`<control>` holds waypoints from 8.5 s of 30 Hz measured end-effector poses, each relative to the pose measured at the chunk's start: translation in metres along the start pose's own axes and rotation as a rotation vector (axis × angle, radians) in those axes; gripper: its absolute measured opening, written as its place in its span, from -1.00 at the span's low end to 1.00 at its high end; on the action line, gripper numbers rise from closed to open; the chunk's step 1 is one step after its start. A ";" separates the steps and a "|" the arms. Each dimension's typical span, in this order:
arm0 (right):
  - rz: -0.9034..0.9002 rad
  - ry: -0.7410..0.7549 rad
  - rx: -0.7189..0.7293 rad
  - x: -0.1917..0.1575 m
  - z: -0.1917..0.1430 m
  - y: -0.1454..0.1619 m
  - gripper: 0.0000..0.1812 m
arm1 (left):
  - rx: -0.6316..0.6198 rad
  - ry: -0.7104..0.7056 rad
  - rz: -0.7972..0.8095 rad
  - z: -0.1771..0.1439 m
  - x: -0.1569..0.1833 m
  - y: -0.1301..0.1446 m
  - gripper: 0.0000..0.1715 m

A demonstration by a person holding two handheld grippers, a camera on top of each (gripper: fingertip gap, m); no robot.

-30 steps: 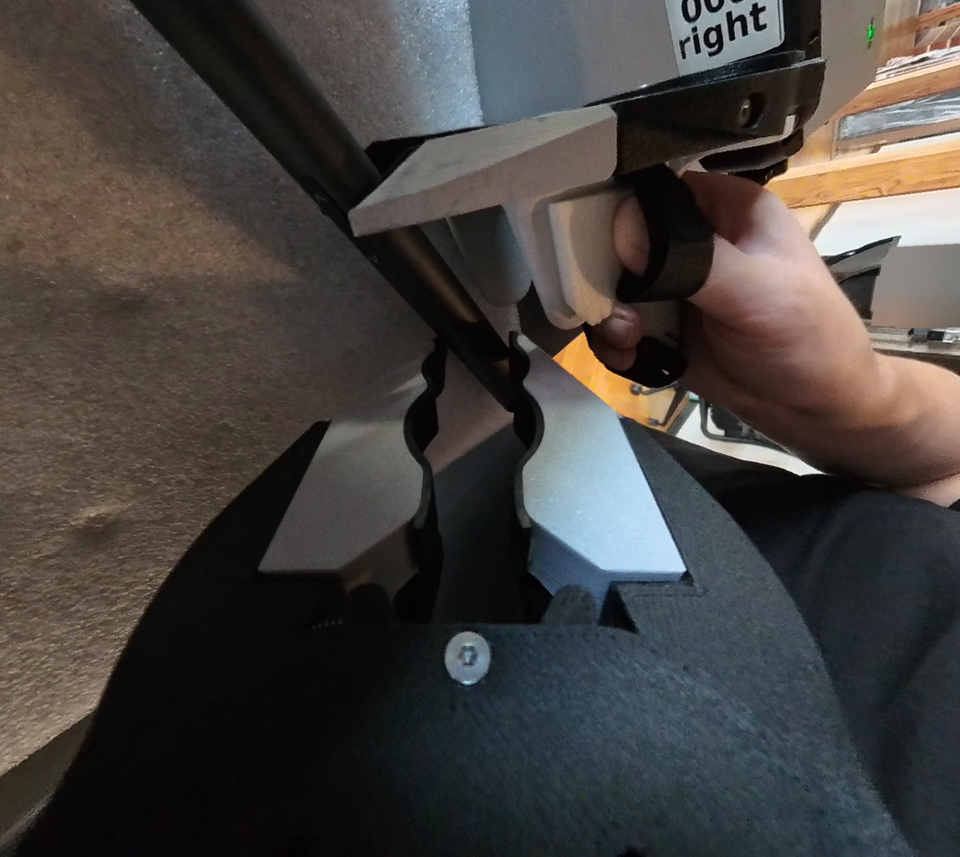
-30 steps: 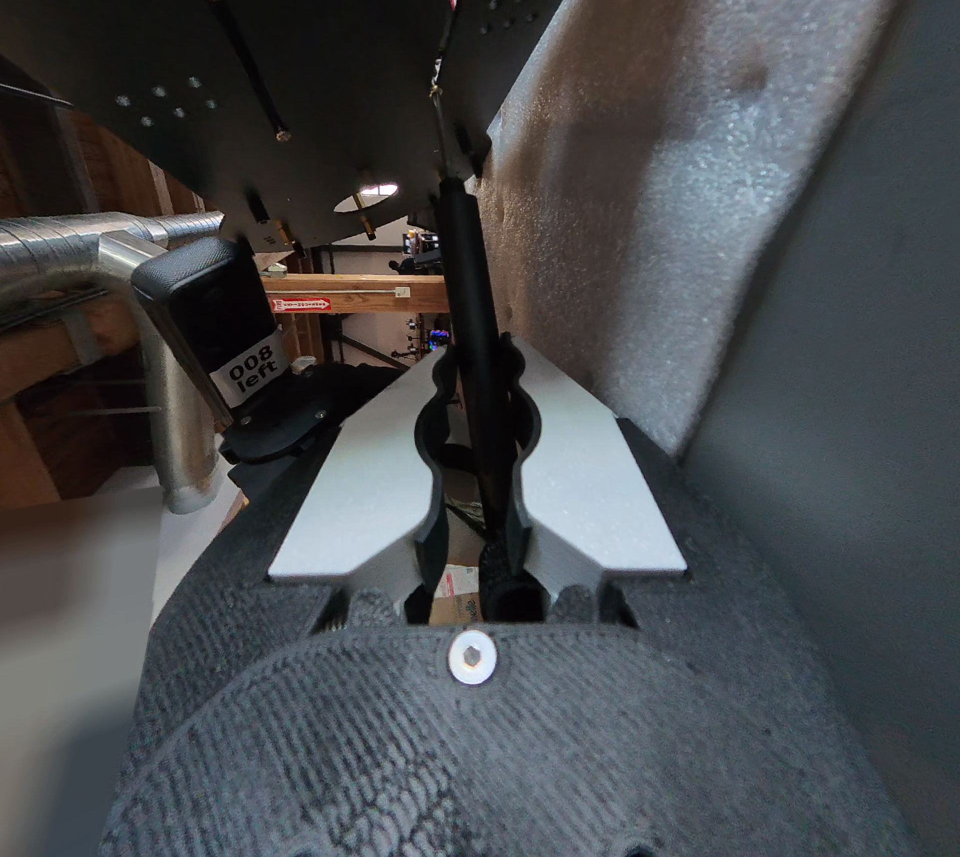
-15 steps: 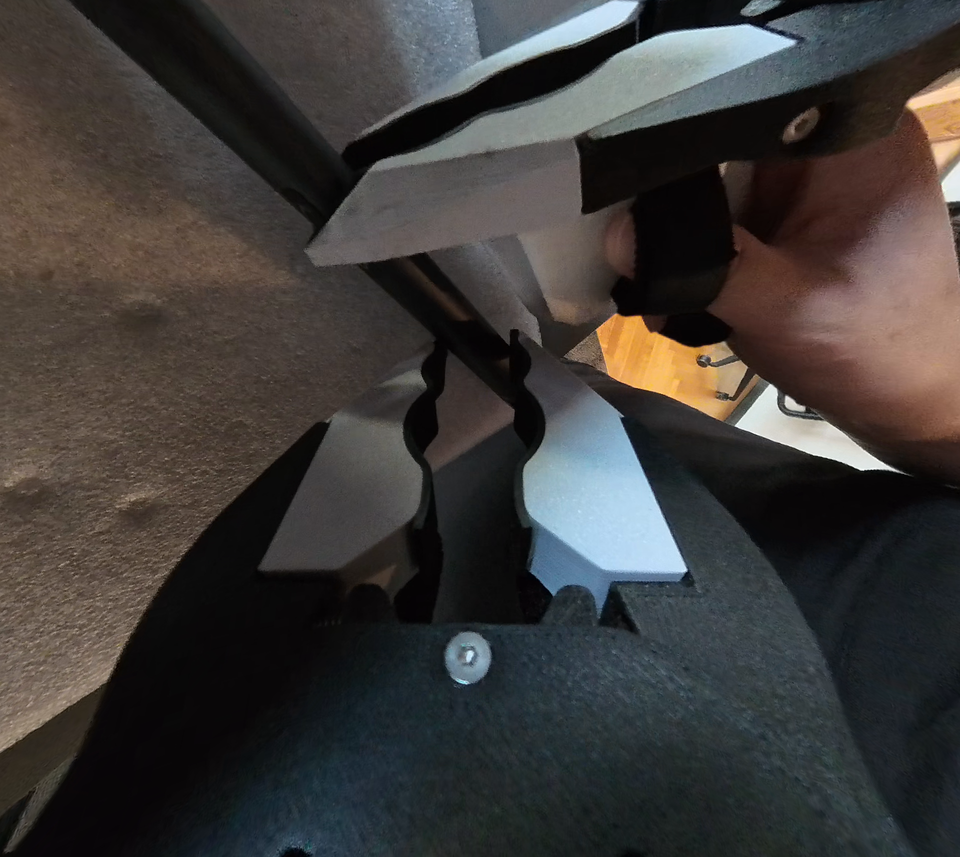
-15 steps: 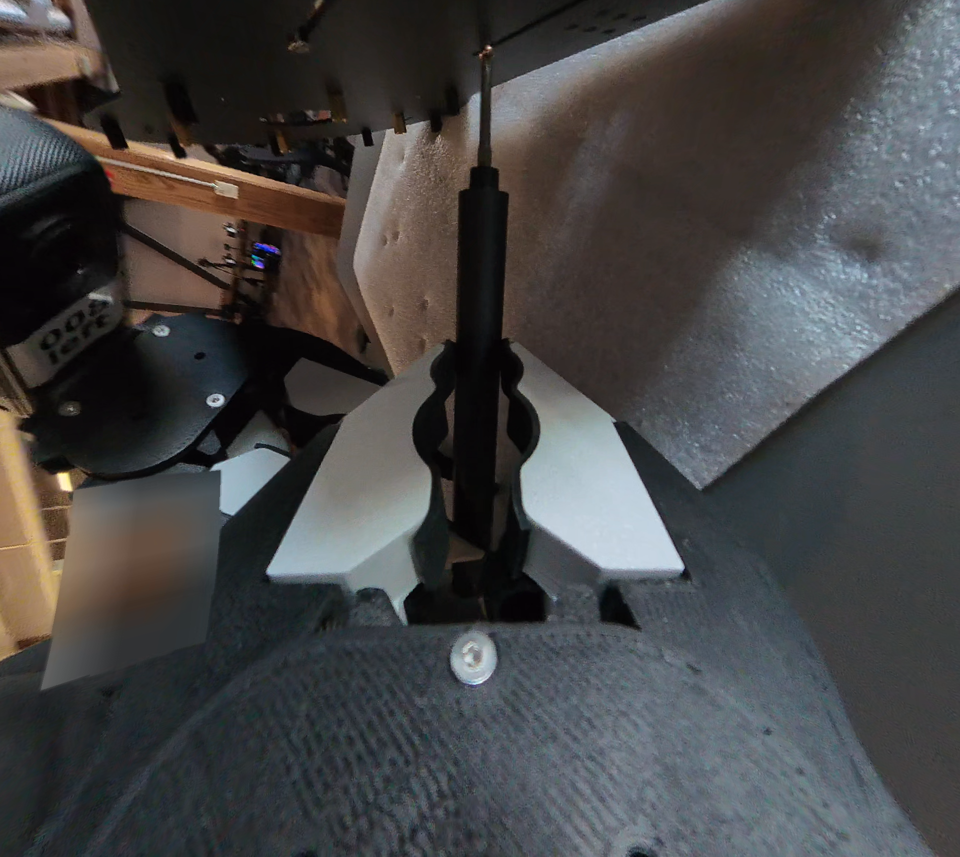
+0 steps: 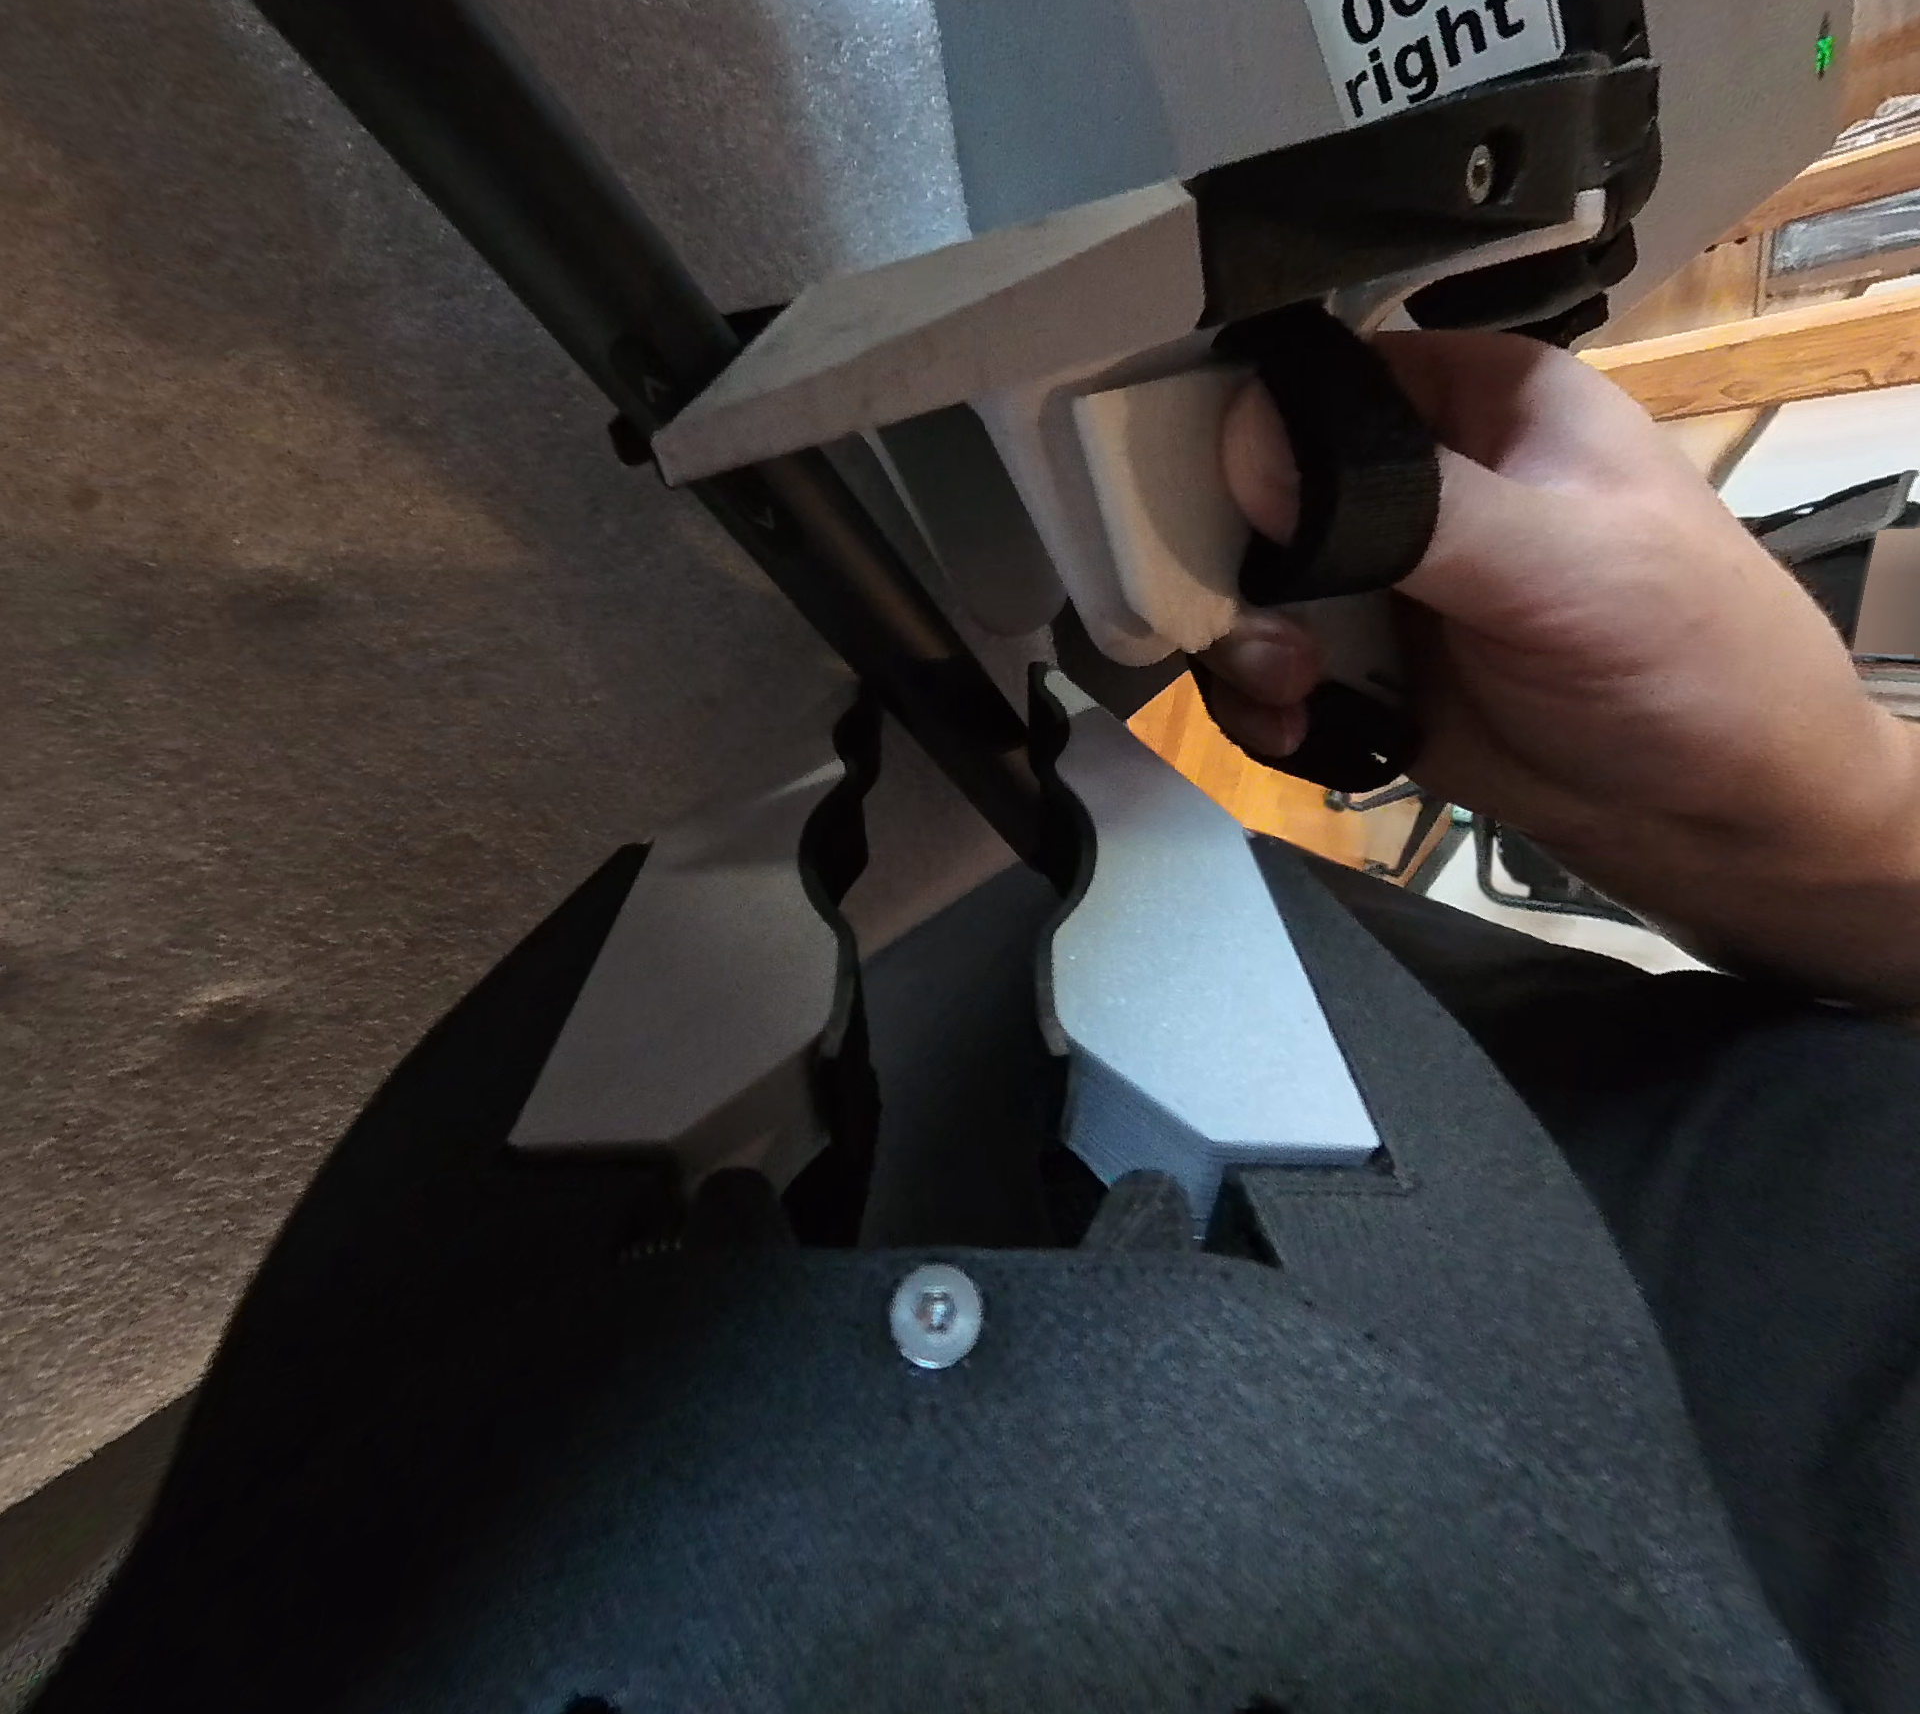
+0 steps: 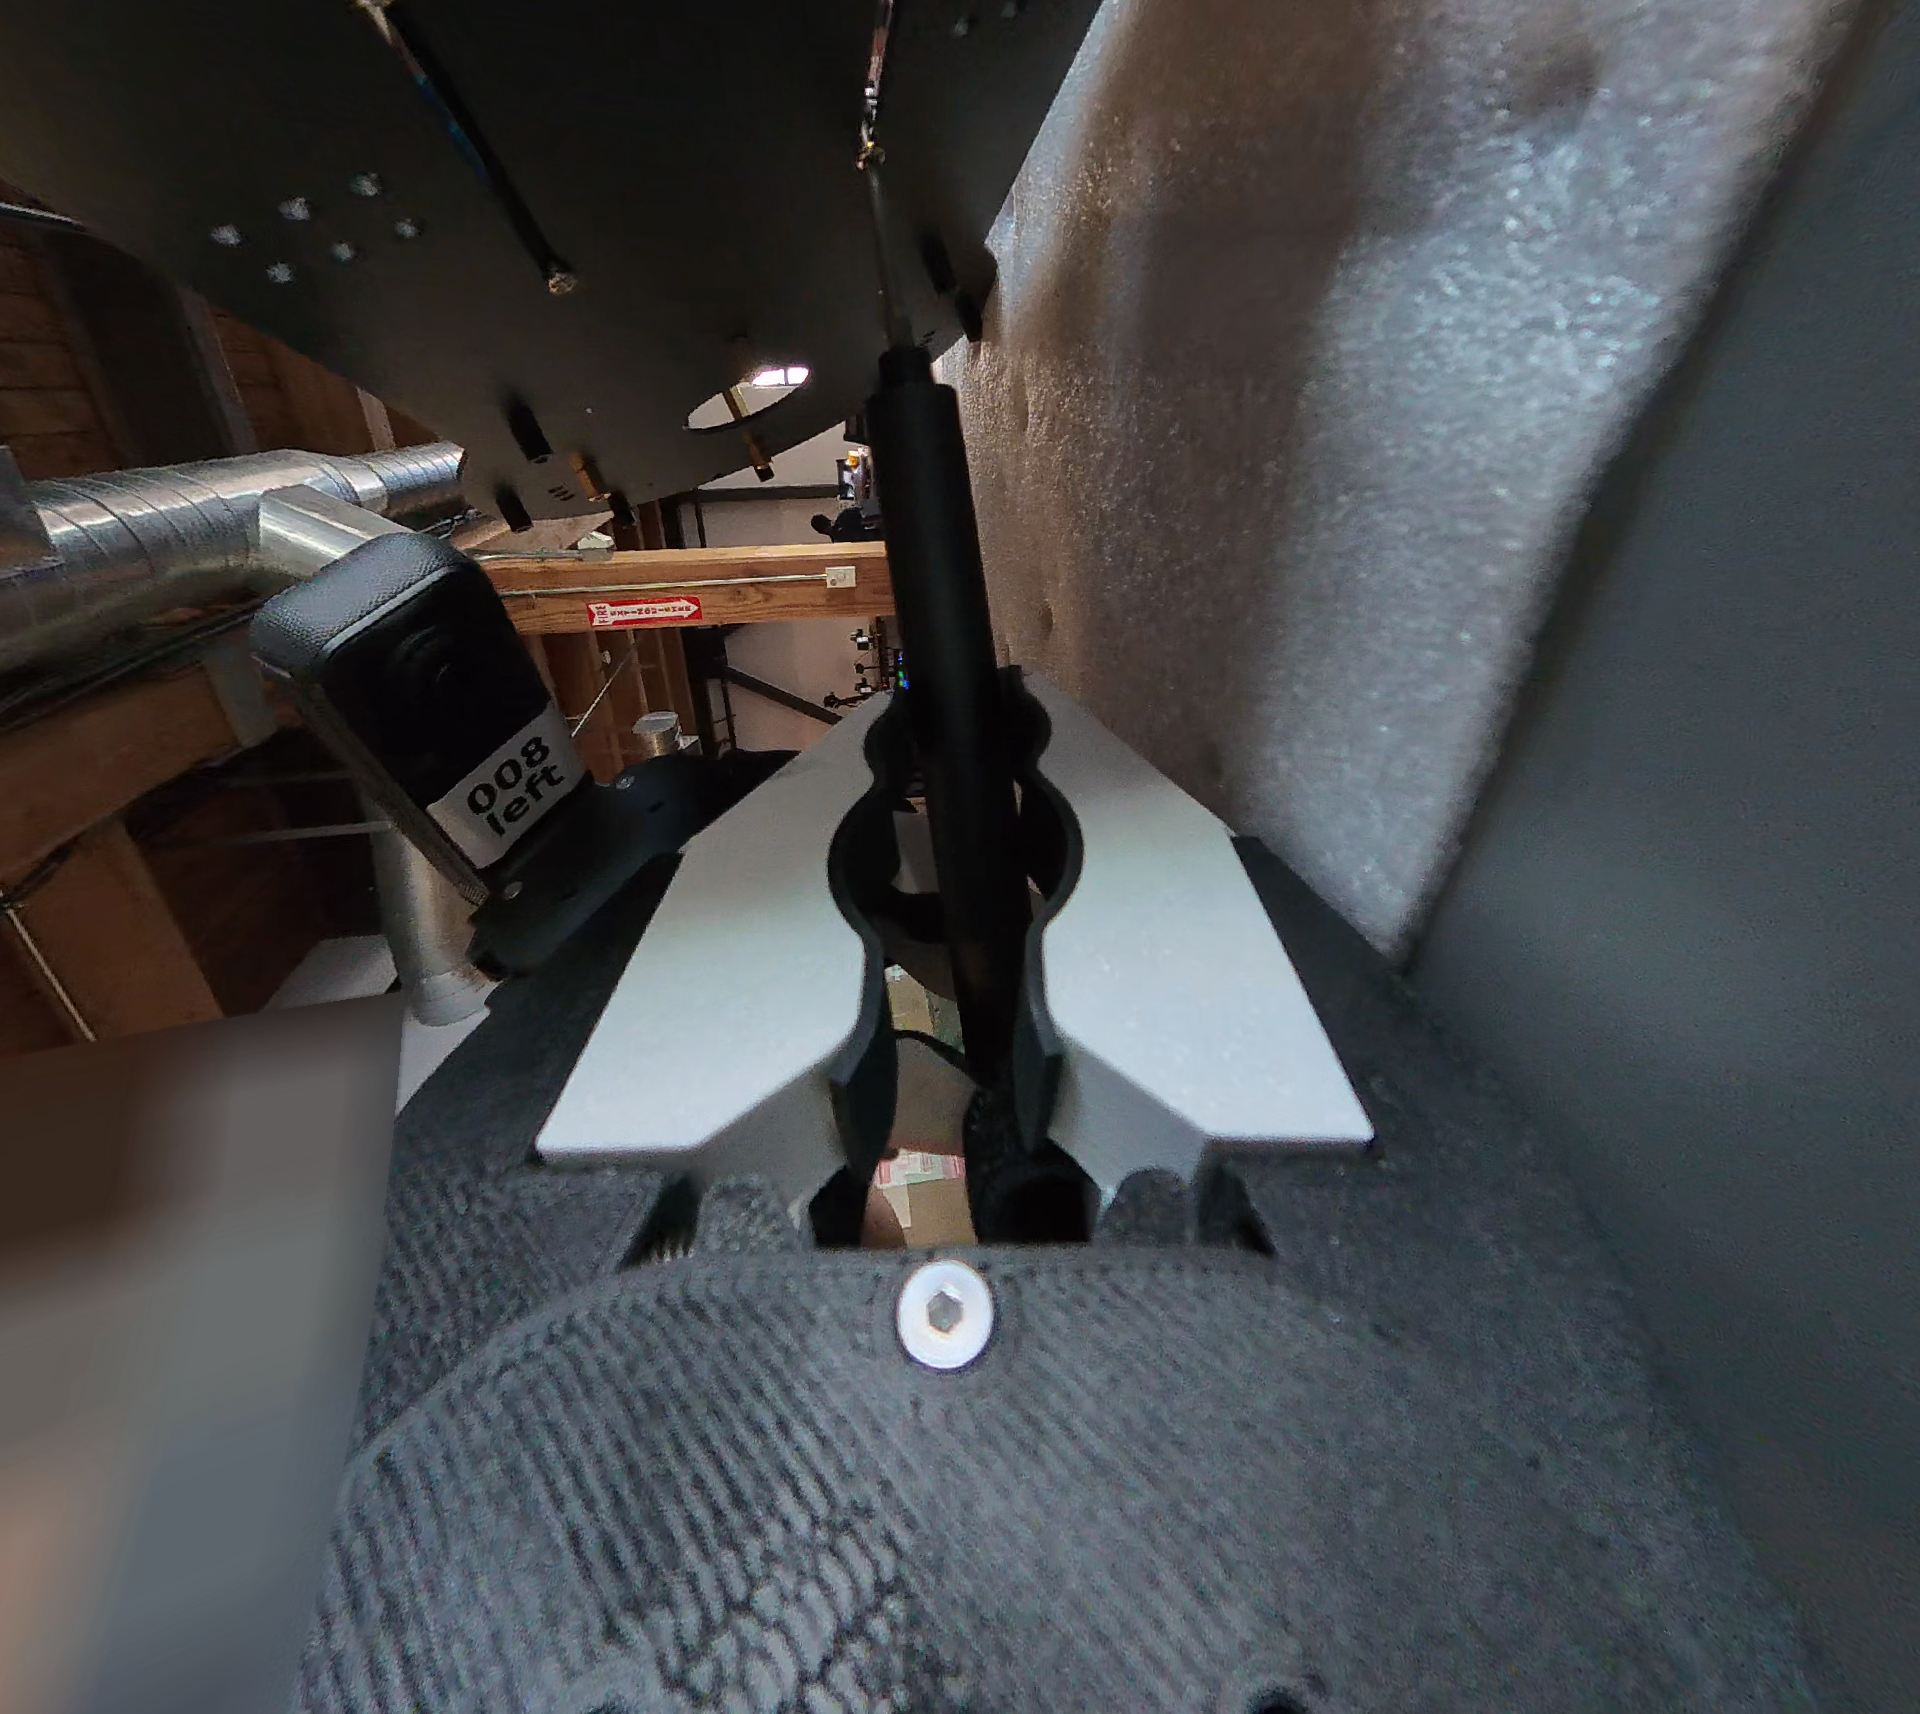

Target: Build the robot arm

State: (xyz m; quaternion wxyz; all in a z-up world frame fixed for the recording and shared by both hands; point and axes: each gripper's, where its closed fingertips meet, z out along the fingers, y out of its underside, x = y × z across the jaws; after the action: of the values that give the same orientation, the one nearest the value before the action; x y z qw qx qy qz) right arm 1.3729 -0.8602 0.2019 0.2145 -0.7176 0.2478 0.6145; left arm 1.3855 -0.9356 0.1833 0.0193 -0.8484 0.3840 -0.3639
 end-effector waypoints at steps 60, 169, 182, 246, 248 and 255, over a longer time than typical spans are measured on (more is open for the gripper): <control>-0.390 0.284 -0.177 0.002 0.011 -0.004 -0.80 | -0.086 -0.129 0.047 -0.007 -0.010 0.008 -0.69; -1.416 -0.130 0.545 -0.166 -0.138 -0.011 -0.93 | 1.114 -0.132 0.880 -0.213 0.021 -0.032 -0.68; -1.348 -0.297 0.276 -0.152 -0.182 -0.002 -1.00 | 1.058 -0.137 0.731 -0.153 0.094 -0.040 -1.00; -1.596 0.318 -0.339 -0.122 -0.043 -0.021 -0.47 | 0.896 0.059 0.820 -0.252 -0.093 -0.077 -0.65; -1.679 0.335 -0.397 -0.125 -0.044 -0.021 -0.47 | 0.906 0.037 0.812 -0.250 -0.089 -0.071 -0.65; -1.692 0.362 -0.425 -0.103 -0.057 -0.033 -0.49 | 0.928 0.003 0.717 -0.239 -0.084 -0.055 -0.66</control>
State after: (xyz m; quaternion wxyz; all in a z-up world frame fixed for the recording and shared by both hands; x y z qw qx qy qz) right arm 1.4253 -0.8600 0.3130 0.4165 -0.7712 -0.4539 0.1606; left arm 1.2321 -0.7814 0.3255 0.5102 -0.5677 0.4477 -0.4659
